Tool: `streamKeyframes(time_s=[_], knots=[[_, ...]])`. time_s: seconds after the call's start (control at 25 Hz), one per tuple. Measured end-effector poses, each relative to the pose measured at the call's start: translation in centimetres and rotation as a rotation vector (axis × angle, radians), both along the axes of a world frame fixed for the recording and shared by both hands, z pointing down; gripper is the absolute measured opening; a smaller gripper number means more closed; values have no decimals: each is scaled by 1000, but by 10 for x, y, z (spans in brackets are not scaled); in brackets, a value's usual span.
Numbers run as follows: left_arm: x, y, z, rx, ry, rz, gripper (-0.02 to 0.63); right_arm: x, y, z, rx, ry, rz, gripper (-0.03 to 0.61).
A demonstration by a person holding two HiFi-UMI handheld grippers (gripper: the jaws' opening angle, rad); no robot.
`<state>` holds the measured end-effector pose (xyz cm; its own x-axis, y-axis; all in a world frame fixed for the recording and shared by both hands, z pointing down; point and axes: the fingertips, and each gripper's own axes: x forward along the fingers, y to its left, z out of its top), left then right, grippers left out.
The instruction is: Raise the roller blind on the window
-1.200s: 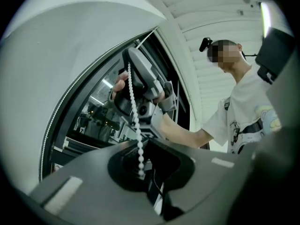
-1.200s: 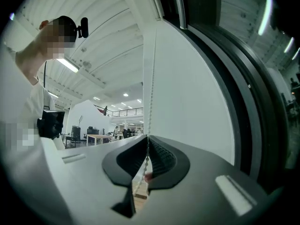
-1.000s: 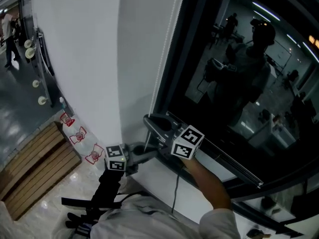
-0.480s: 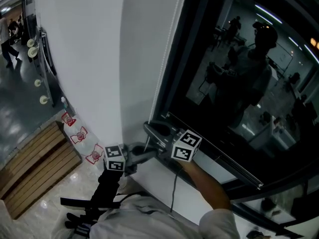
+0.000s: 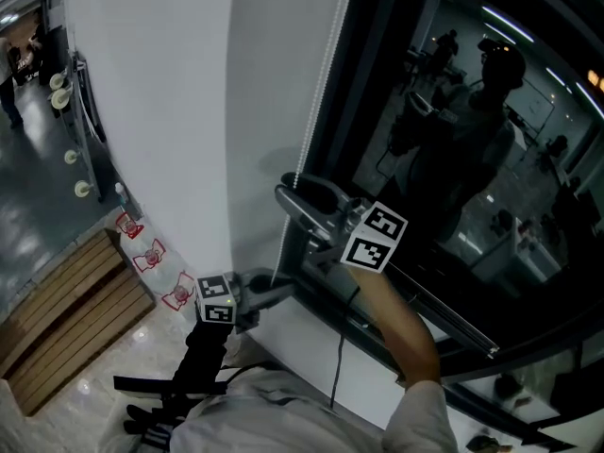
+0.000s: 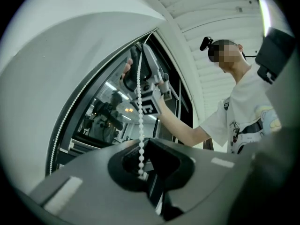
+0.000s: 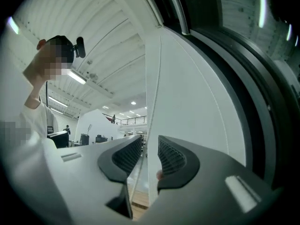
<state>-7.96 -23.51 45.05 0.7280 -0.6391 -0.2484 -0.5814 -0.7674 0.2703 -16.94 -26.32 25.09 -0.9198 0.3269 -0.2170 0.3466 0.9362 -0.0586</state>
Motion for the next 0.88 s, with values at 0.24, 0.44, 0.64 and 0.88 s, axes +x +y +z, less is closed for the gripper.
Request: streamKeyframes(time_s=[0.24,0.44,0.64,0.88], knots=[[-1,0,0,6,0,0,-2,1,-5,-102,109,-134,8,97],[1,-2,-1,6,1,1,-2,4,-5,-176,174,-233,6,95],[3,-1,-1,5,1,4,-2,4,-7,-227,206,-280,18,94],[1,1,0,10,6,2,-2,15,-15,-248,162,-343,66,41]])
